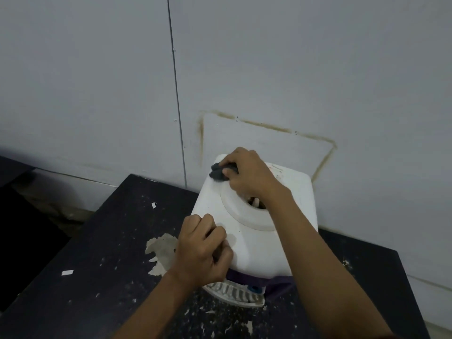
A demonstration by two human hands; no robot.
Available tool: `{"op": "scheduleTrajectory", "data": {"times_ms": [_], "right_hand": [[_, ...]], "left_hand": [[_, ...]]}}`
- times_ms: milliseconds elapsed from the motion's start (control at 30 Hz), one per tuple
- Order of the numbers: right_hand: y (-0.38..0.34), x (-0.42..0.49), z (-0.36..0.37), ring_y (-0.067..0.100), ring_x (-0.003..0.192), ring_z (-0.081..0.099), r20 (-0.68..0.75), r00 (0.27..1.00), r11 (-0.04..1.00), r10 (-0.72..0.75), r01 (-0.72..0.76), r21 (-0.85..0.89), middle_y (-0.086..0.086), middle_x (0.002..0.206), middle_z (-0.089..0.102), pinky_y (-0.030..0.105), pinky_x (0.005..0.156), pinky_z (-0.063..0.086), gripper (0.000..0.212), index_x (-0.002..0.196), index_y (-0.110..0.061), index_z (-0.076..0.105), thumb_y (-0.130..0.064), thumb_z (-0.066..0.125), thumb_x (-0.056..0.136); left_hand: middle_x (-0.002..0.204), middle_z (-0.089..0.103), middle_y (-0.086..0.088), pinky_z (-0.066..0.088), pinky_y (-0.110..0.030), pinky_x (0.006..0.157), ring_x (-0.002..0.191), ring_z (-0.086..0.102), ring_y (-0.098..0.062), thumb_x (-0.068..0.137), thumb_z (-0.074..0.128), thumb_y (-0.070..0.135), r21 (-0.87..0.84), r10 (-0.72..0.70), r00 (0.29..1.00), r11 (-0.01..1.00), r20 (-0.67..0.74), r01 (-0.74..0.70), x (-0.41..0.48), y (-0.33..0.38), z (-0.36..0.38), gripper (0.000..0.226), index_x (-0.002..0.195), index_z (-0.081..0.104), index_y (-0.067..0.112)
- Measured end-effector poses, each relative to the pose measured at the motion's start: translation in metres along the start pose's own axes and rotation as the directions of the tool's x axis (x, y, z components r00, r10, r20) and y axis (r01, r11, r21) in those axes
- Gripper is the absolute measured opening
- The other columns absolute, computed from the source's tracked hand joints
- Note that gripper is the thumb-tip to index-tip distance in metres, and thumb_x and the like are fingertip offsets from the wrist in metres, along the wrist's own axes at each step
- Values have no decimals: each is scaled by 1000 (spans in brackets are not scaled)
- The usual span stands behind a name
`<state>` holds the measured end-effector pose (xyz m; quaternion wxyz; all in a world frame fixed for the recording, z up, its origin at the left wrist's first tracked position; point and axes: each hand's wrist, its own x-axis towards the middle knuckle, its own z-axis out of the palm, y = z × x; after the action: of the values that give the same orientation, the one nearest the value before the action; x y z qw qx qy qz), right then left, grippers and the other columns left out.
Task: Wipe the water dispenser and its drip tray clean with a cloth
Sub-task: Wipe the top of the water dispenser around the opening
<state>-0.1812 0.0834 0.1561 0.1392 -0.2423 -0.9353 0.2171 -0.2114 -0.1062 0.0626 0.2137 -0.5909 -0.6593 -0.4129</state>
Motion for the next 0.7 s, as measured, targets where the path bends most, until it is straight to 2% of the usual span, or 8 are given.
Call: {"op": "scheduleTrajectory", "data": {"times_ms": [67, 133, 233, 333, 467, 567, 633, 700], "right_hand": [[-9, 4, 11, 26, 110, 48, -72, 997, 998, 25, -29, -64, 1, 122, 57, 45, 96, 47, 27, 120, -20, 69, -23, 55, 98], [-15, -8, 20, 25, 108, 46, -38, 996, 994, -78, 75, -78, -1, 125, 56, 42, 97, 44, 28, 123, -21, 68, -24, 54, 99], [-9, -34, 12, 19, 102, 48, 103, 966, 971, -238, 236, 35, -10, 116, 59, 38, 95, 43, 24, 114, -29, 71, -22, 61, 93], [-3, -41, -1, 13, 101, 54, 119, 971, 971, -205, 187, 148, -12, 111, 61, 37, 94, 46, 24, 109, -29, 74, -18, 66, 89], [-26, -46, 13, 21, 99, 46, 33, 972, 961, -233, 235, -144, -5, 120, 57, 42, 90, 46, 29, 123, -25, 68, -24, 58, 96], [-25, -67, 17, 22, 97, 47, 76, 948, 942, -308, 315, -111, -6, 120, 58, 42, 87, 46, 30, 124, -26, 68, -26, 60, 95], [-18, -81, 16, 22, 93, 48, 62, 946, 943, -318, 322, -82, -8, 118, 59, 43, 84, 47, 30, 123, -27, 68, -27, 60, 94], [-16, -93, 17, 22, 92, 48, 34, 953, 948, -303, 304, -95, -9, 118, 58, 44, 82, 47, 31, 124, -27, 67, -28, 60, 94]], "left_hand": [[63, 42, -4, 34, -42, 58, 63, 37, -22, 67, 63, 11, 1, -7, 1000, 1000, 6, 7, -1, 0, 0, 17, 58, 49, 7], [63, 41, -4, 33, -42, 57, 63, 36, -22, 67, 63, 10, 0, -3, 1000, 1000, 10, 3, 0, 0, -1, 18, 58, 49, 7], [62, 38, -4, 32, -43, 56, 61, 34, -23, 68, 62, 8, -12, 10, 1000, 1000, 13, -9, 1, 0, -3, 18, 57, 48, 6], [62, 40, -4, 33, -43, 57, 62, 35, -23, 70, 62, 9, -9, 7, 1000, 1000, 20, -7, 1, 0, -2, 17, 58, 51, 6], [66, 50, -7, 37, -43, 59, 63, 41, -25, 76, 63, 9, 38, 15, 1000, 999, 11, -16, -5, 0, -2, 12, 65, 60, 5], [88, 68, -7, 45, -36, 73, 78, 57, -23, 87, 65, 11, 75, 45, 999, 996, 29, -48, -18, 2, -11, 12, 84, 74, 4], [96, 70, -9, 44, -31, 82, 87, 61, -22, 89, 68, 12, 91, -3, 1000, 996, 2, 3, -29, 1, -16, 11, 86, 74, 2], [92, 67, -9, 43, -27, 82, 86, 59, -21, 91, 67, 13, 86, -140, 989, 986, -56, 144, -38, -2, -21, 17, 79, 69, 1]]}}
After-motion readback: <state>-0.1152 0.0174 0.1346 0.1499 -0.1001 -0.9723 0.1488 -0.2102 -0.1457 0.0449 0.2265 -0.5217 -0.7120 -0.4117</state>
